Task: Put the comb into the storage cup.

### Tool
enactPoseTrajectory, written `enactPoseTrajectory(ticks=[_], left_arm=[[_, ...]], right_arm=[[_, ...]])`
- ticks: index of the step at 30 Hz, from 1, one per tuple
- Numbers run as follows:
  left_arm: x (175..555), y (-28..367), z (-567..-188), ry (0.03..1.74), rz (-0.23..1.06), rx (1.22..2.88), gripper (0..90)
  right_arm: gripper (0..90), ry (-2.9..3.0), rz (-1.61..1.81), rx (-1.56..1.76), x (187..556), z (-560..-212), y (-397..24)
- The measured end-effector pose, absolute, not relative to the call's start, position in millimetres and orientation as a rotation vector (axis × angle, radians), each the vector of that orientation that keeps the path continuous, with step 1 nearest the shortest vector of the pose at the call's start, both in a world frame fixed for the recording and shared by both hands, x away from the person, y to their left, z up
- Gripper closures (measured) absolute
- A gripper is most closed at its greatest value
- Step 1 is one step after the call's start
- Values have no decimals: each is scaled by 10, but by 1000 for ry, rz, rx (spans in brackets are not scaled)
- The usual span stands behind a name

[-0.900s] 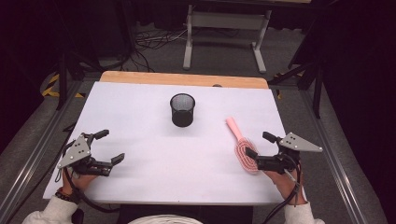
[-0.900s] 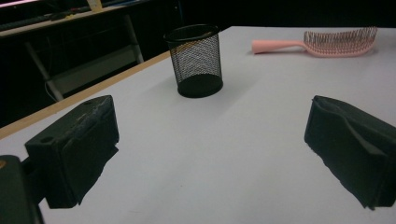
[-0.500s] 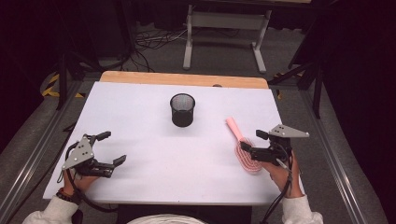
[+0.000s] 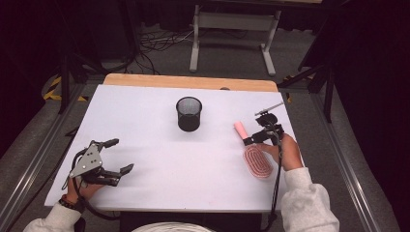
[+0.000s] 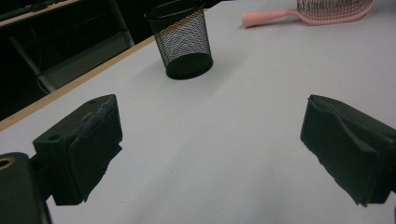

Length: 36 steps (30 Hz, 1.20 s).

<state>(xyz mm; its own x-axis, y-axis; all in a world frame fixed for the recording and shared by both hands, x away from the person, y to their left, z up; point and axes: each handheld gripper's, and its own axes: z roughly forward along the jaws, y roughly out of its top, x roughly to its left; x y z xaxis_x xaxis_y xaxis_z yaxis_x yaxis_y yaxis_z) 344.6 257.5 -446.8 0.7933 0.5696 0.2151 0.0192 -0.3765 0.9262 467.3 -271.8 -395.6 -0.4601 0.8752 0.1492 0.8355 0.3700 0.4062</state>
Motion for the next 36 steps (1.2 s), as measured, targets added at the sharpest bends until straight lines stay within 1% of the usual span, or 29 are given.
enactPoseTrajectory(ticks=[2, 3, 5, 8, 9, 10, 11, 12, 14, 15, 17, 18, 25, 26, 27, 28, 29, 30, 33, 35, 36], left_arm=[[3435, 2560, -4467, 441, 632, 1885, 69], [3434, 2559, -4467, 441, 631, 1885, 71], [3435, 2557, -4467, 442, 637, 1888, 74], [3436, 2552, -4468, 442, 637, 1893, 78], [3436, 2549, -4468, 439, 633, 1894, 78], [3433, 2543, -4466, 437, 641, 1896, 79], [3433, 2543, -4466, 437, 641, 1896, 79], [3430, 2539, -4466, 436, 642, 1897, 80], [3429, 2534, -4470, 432, 640, 1896, 82], [3428, 2533, -4471, 431, 643, 1902, 84], [3431, 2533, -4472, 430, 640, 1904, 84], [3429, 2532, -4475, 427, 639, 1907, 85], [3424, 2527, -4474, 424, 640, 1908, 92], [3423, 2524, -4473, 423, 640, 1909, 98], [3425, 2520, -4470, 419, 650, 1917, 104], [3422, 2510, -4472, 423, 659, 1916, 104], [3424, 2500, -4471, 419, 665, 1918, 124], [3435, 2455, -4462, 415, 704, 1934, 135], [3449, 2378, -4449, 394, 719, 1946, 141], [3452, 2269, -4437, 345, 785, 1969, 166], [3466, 2166, -4431, 325, 862, 1985, 177]], right_arm=[[327, 2529, 574, 1598, 4736, -4016, -2693], [367, 2545, 563, 1600, 4761, -4041, -2689], [372, 2543, 532, 1601, 4789, -4061, -2687], [415, 2560, 512, 1623, 4852, -4125, -2679], [415, 2560, 512, 1623, 4852, -4125, -2679], [441, 2575, 492, 1615, 4880, -4150, -2648], [441, 2575, 492, 1615, 4880, -4150, -2648], [463, 2582, 472, 1615, 4912, -4175, -2618], [464, 2586, 454, 1613, 4931, -4193, -2603], [499, 2595, 401, 1592, 4957, -4217, -2566], [507, 2596, 389, 1590, 4963, -4213, -2555], [625, 2617, 380, 1571, 4967, -4206, -2526], [655, 2637, 388, 1558, 4965, -4205, -2511], [688, 2642, 403, 1563, 4965, -4204, -2522], [705, 2677, 447, 1556, 4959, -4203, -2538], [706, 2691, 444, 1518, 4943, -4202, -2528], [707, 2683, 462, 1522, 4928, -4200, -2540], [707, 2703, 485, 1521, 4922, -4199, -2544], [708, 2711, 526, 1512, 4901, -4180, -2541], [709, 2724, 569, 1490, 4876, -4135, -2522], [709, 2751, 625, 1465, 4848, -4078, -2488]])
